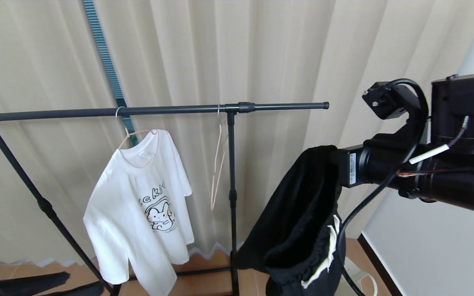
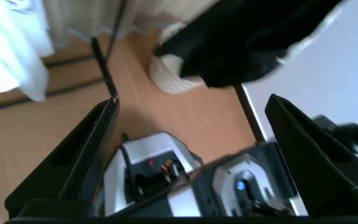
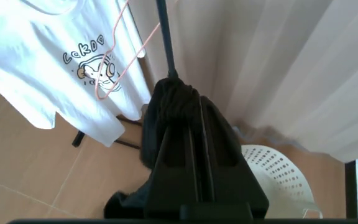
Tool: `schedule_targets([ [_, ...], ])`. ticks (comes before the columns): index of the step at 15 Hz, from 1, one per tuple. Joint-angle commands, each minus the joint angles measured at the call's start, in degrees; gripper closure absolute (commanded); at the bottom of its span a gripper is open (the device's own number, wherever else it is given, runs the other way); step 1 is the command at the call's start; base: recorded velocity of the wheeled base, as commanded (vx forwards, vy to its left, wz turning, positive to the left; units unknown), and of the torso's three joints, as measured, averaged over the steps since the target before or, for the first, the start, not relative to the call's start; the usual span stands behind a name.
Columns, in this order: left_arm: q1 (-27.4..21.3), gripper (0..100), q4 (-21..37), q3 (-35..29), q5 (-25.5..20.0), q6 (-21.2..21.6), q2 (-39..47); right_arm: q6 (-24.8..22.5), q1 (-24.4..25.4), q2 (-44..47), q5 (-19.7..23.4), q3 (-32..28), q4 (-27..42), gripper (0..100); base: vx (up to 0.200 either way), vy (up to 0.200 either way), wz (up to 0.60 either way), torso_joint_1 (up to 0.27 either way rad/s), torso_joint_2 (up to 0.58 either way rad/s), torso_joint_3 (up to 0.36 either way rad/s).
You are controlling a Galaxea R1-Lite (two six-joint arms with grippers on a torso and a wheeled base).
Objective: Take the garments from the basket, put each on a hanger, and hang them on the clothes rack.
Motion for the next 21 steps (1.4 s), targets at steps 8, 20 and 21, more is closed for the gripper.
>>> schedule_targets([
  [8, -20.26, 0, -13.17, -12.09, 1.81, -10.07, 45.63, 5.44, 6.05, 2.97, -1.64, 0.26, -1.82, 100, 0.0, 0.0, 0.0, 0.0, 0.0, 0.0],
  [20, -25.71, 0, -24.51, -12.35, 6.56, -13.23, 57.14, 6.75, 12.55, -3.98, -3.39, 2.1, -1.38, 100, 0.0, 0.0, 0.0, 0.0, 0.0, 0.0],
  [21, -25.8, 100, -24.51, -12.35, 6.56, -13.15, 57.49, 6.58, 12.46, -4.06, -3.48, 1.93, -1.47, 100, 0.0, 0.0, 0.0, 0.0, 0.0, 0.0],
])
